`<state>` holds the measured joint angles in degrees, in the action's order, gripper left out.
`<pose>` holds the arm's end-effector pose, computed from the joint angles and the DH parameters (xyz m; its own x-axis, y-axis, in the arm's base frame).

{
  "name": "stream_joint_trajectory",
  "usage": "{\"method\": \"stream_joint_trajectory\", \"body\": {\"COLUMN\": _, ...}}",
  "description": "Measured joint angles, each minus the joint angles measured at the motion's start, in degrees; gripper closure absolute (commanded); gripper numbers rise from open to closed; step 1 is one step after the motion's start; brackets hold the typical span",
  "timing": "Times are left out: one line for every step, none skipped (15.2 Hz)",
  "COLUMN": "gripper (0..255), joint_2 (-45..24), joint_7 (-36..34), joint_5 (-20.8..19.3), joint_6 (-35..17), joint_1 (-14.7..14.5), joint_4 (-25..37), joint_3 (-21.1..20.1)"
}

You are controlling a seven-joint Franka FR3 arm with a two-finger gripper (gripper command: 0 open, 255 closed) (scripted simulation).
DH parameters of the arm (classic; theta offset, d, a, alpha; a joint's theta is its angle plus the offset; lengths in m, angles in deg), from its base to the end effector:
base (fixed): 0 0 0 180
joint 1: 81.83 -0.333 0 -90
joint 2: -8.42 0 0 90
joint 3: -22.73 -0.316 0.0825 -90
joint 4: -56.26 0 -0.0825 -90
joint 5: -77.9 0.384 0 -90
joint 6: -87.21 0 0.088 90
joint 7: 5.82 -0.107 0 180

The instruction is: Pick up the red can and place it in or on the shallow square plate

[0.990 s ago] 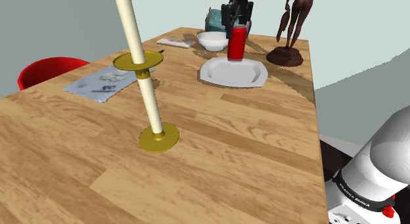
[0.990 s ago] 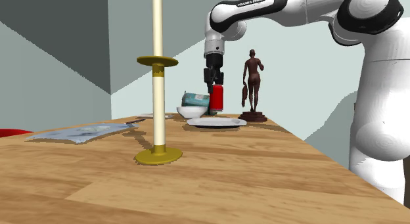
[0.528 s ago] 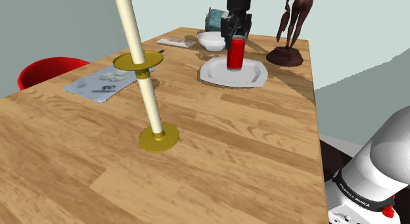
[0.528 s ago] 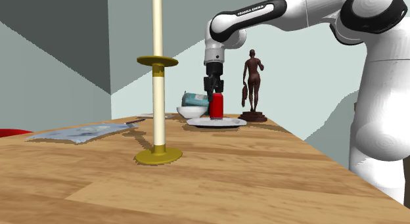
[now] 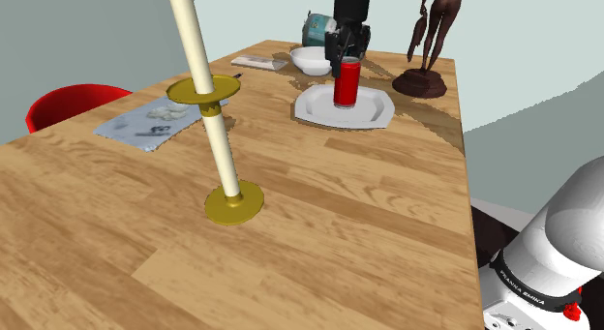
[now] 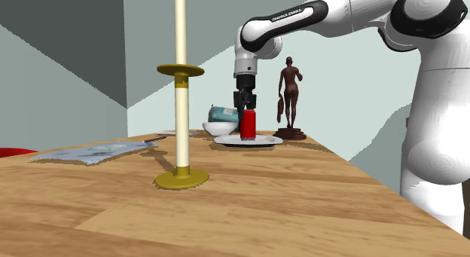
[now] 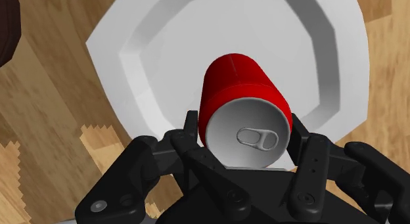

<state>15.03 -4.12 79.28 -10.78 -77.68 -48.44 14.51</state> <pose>0.5237 0.0430 0.5762 0.9954 0.0962 -0.0027 0.0962 -0.9953 -0.0075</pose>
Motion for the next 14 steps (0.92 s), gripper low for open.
{"method": "stream_joint_trajectory", "body": {"gripper": 0, "joint_2": 0.0, "joint_7": 0.0, "joint_5": 0.0, "joint_6": 0.0, "joint_1": 0.0, "joint_4": 0.0, "joint_3": 0.0}}
{"method": "stream_joint_trajectory", "body": {"gripper": 0, "joint_2": 0.0, "joint_7": 0.0, "joint_5": 0.0, "joint_6": 0.0, "joint_1": 0.0, "joint_4": 0.0, "joint_3": 0.0}}
{"method": "stream_joint_trajectory", "body": {"gripper": 0, "joint_2": 0.0, "joint_7": 0.0, "joint_5": 0.0, "joint_6": 0.0, "joint_1": 0.0, "joint_4": 0.0, "joint_3": 0.0}}
{"method": "stream_joint_trajectory", "body": {"gripper": 0, "joint_2": 0.0, "joint_7": 0.0, "joint_5": 0.0, "joint_6": 0.0, "joint_1": 0.0, "joint_4": 0.0, "joint_3": 0.0}}
{"method": "stream_joint_trajectory", "body": {"gripper": 0, "joint_2": 0.0, "joint_7": 0.0, "joint_5": 0.0, "joint_6": 0.0, "joint_1": 0.0, "joint_4": 0.0, "joint_3": 0.0}}
{"method": "stream_joint_trajectory", "body": {"gripper": 0, "joint_2": 0.0, "joint_7": 0.0, "joint_5": 0.0, "joint_6": 0.0, "joint_1": 0.0, "joint_4": 0.0, "joint_3": 0.0}}
{"method": "stream_joint_trajectory", "body": {"gripper": 0, "joint_2": -0.1, "joint_7": 0.1, "joint_5": 0.0, "joint_6": 0.9, "joint_1": 0.1, "joint_4": 1.0, "joint_3": 0.1}}
{"method": "stream_joint_trajectory", "body": {"gripper": 0, "joint_2": -0.2, "joint_7": 0.0, "joint_5": 0.0, "joint_6": 2.1, "joint_1": 0.0, "joint_4": 2.4, "joint_3": 0.1}}
{"method": "stream_joint_trajectory", "body": {"gripper": 0, "joint_2": -0.3, "joint_7": -0.2, "joint_5": 0.0, "joint_6": 3.8, "joint_1": 0.0, "joint_4": 4.2, "joint_3": 0.0}}
{"method": "stream_joint_trajectory", "body": {"gripper": 0, "joint_2": -0.8, "joint_7": 0.0, "joint_5": -0.1, "joint_6": 5.7, "joint_1": 0.1, "joint_4": 6.6, "joint_3": 0.1}}
{"method": "stream_joint_trajectory", "body": {"gripper": 0, "joint_2": -1.0, "joint_7": -0.1, "joint_5": -0.2, "joint_6": 6.6, "joint_1": 0.1, "joint_4": 7.8, "joint_3": 0.1}}
{"method": "stream_joint_trajectory", "body": {"gripper": 0, "joint_2": -1.1, "joint_7": -0.1, "joint_5": -0.2, "joint_6": 7.0, "joint_1": 0.1, "joint_4": 8.2, "joint_3": 0.1}}
{"method": "stream_joint_trajectory", "body": {"gripper": 0, "joint_2": -1.2, "joint_7": -0.1, "joint_5": -0.2, "joint_6": 7.2, "joint_1": 0.0, "joint_4": 8.4, "joint_3": 0.0}}
{"method": "stream_joint_trajectory", "body": {"gripper": 0, "joint_2": -1.2, "joint_7": -0.2, "joint_5": -0.2, "joint_6": 7.4, "joint_1": 0.0, "joint_4": 8.6, "joint_3": 0.0}}
